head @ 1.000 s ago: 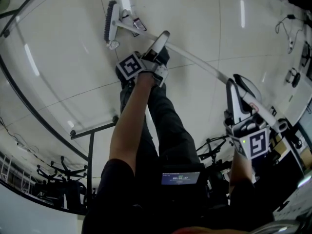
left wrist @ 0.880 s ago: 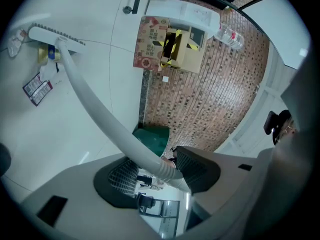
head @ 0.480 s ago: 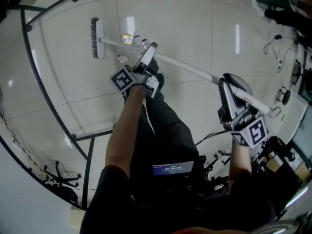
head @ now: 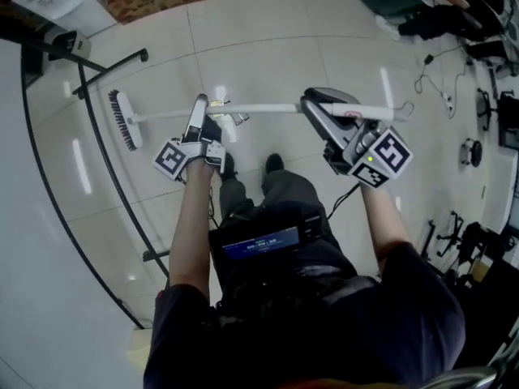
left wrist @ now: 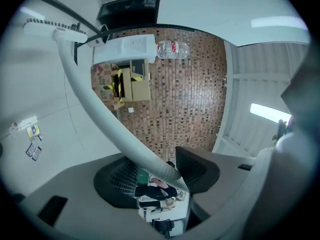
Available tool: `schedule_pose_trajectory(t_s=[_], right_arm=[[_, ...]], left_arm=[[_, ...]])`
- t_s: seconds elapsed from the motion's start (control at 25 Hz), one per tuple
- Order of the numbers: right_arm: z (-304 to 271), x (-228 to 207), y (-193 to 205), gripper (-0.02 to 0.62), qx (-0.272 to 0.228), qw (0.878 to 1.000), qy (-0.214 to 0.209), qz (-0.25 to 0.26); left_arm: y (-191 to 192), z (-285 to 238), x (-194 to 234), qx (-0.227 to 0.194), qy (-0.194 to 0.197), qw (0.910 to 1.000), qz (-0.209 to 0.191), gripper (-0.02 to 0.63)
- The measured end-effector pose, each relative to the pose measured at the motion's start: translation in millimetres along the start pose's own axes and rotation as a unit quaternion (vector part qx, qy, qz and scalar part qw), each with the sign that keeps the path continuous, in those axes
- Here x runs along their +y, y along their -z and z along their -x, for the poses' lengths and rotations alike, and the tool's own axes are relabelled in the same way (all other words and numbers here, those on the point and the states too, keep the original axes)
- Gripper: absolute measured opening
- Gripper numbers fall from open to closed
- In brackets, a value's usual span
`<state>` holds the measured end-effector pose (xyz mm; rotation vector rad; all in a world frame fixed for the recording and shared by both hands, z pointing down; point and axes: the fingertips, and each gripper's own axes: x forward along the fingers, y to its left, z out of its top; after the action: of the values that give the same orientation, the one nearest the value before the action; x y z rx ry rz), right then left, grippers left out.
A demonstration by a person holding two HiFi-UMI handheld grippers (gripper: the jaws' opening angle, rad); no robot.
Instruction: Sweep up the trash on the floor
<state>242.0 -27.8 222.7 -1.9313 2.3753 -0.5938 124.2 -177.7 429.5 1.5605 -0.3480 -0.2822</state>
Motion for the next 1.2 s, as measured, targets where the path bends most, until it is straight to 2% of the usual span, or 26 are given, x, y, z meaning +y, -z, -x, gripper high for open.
schedule_pose_trajectory(t_s=[0.16, 0.36, 0.52, 0.68, 0.8, 0.92, 1.0, 1.12, 1.2], right_arm=[[10, 9, -25, 0.078, -0.028, 0.999, -0.04, -0.015], [46, 27, -23, 0.078, -0.042, 0.994, -0.099, -0.006], [69, 29, -15, 0.079, -0.036, 0.991, -0.128, -0.004], [110, 26, -4, 0.078, -0.022, 0.987, -0.159, -0.007], [122, 26, 3, 0.078, -0.005, 0.983, -0.185, -0.012], [118, 30, 6, 0.08, 0.011, 0.978, -0.207, -0.025], [113, 33, 10, 0.079, 0.016, 0.975, -0.214, -0.051], [101, 32, 23, 0.078, 0.026, 0.976, -0.207, -0.07], [89, 33, 31, 0.078, 0.039, 0.976, -0.202, -0.07]], left_arm=[[-10, 17, -44, -0.018, -0.002, 0.9986, -0.049, 0.222], [18, 57, -71, -0.065, -0.002, 0.995, -0.075, 0.224], [45, 76, -68, -0.086, -0.015, 0.9928, -0.082, 0.225], [94, 97, -67, -0.109, -0.026, 0.9903, -0.082, 0.225], [115, 116, -61, -0.132, -0.042, 0.987, -0.081, 0.227], [123, 131, -58, -0.15, -0.046, 0.9851, -0.07, 0.229], [120, 140, -55, -0.157, -0.047, 0.9838, -0.073, 0.229], [112, 150, -50, -0.166, -0.044, 0.9813, -0.086, 0.229], [107, 156, -43, -0.177, -0.044, 0.9799, -0.081, 0.227]])
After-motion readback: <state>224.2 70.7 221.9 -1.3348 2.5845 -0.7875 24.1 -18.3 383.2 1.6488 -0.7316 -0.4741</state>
